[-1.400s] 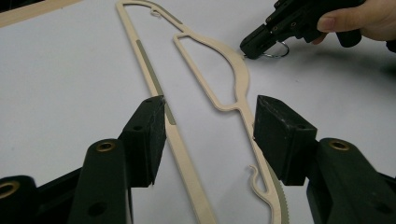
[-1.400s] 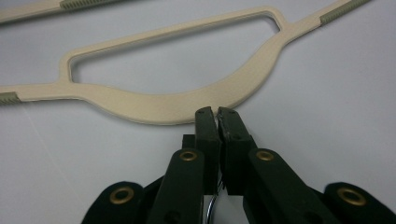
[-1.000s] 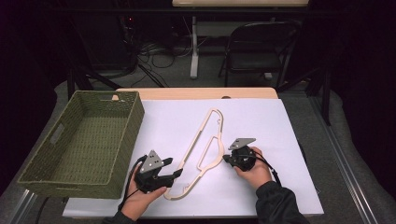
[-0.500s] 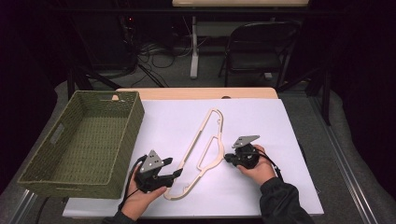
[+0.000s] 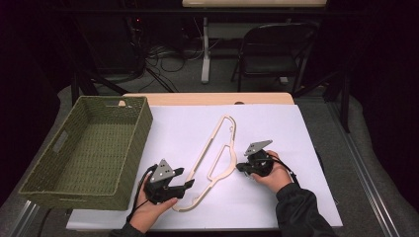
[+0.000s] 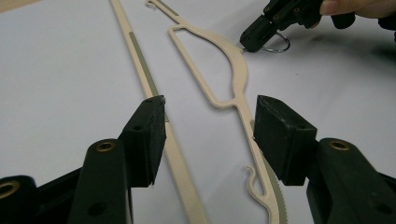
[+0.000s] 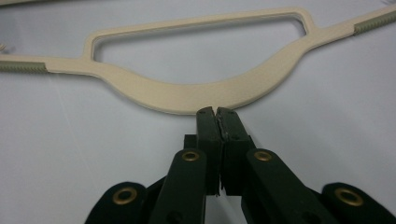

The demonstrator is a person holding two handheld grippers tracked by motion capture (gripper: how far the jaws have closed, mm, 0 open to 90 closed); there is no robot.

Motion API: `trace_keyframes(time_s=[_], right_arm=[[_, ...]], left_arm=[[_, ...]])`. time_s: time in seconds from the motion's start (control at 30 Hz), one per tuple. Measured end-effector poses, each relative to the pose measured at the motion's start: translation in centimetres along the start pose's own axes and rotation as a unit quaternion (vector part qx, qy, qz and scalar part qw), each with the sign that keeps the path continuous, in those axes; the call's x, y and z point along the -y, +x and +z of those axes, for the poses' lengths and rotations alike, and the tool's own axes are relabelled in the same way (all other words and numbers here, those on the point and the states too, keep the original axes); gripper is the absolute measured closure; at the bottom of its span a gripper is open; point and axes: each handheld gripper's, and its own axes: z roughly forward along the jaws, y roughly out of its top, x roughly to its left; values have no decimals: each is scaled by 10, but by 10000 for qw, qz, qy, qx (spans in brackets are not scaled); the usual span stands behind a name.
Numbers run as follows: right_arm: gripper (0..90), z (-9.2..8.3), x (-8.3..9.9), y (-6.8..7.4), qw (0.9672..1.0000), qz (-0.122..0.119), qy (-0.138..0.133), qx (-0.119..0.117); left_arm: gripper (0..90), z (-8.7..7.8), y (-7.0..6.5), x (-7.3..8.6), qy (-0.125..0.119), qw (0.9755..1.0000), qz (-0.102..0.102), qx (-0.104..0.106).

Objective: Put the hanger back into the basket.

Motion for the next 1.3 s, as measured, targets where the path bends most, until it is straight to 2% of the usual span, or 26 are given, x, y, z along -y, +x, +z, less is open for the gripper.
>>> trace_keyframes(time_s=[0.2,0.3,0.4,0.57,0.77,0.8,1.07,1.3], right_arm=[[890,1,-3,8,9997,-210,64,-44],[891,1,-3,10,9997,-222,101,-19],[891,1,-4,12,9997,-220,118,-18],[891,1,-6,15,9995,-257,166,34],[891,-1,-7,16,9995,-243,208,28],[891,-1,-7,16,9997,-206,127,49],[892,-4,-9,18,9996,-193,164,84],[891,-6,-13,20,9996,-188,153,154]], left_arm=[[439,4,-1,1,47,10000,-17,61],[439,6,-2,2,92,9999,12,79],[439,9,-3,2,151,9998,-40,138],[444,24,-9,2,387,9988,-38,285],[450,40,-15,1,609,9975,4,364],[455,45,-16,1,679,9971,22,355],[485,64,-24,4,1014,9943,122,312],[507,69,-27,5,1080,9937,164,237]])
